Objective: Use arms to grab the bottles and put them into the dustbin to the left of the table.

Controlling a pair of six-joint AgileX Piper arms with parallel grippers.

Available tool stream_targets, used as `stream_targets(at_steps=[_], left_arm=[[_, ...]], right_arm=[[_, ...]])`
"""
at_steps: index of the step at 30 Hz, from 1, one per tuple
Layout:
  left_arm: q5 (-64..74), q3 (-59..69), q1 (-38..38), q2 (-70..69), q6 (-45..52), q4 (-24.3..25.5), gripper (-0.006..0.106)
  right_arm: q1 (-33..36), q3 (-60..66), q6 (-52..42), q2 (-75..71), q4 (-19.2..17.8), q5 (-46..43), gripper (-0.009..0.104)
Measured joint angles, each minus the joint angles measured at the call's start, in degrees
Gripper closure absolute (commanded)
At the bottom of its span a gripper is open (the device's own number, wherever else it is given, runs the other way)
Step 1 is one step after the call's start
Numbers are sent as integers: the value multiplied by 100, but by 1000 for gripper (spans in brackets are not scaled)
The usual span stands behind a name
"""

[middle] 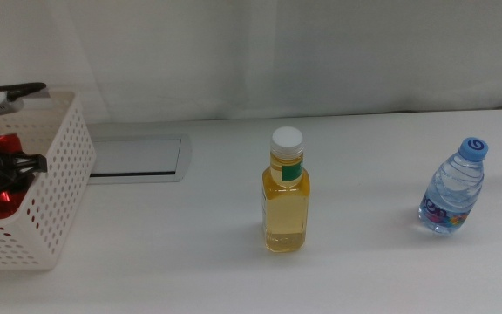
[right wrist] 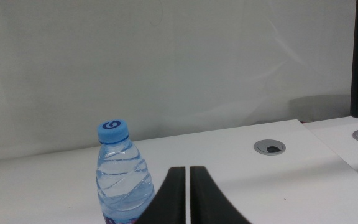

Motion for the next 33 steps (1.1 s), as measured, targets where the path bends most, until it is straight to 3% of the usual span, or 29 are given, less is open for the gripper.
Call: stream_targets(at_steps=[3, 6, 19, 25, 33], left_arm=[[-104, 0, 0, 0, 0, 0, 24], [-334, -38, 0, -62, 0, -10, 8], [-694, -49, 0, -1249, -48, -245, 8], [-763, -49, -773, -2608, 520, -295, 8], [-833, 488, -2385, -4120, 809, -320, 8]], right_arm=[[0, 0, 0, 0, 0, 0, 98], [0, 0, 20, 0, 0, 0, 98], [0, 0, 24, 0, 0, 0, 98], [0, 0, 24, 0, 0, 0, 98], [0, 0, -2, 0, 0, 0, 98]])
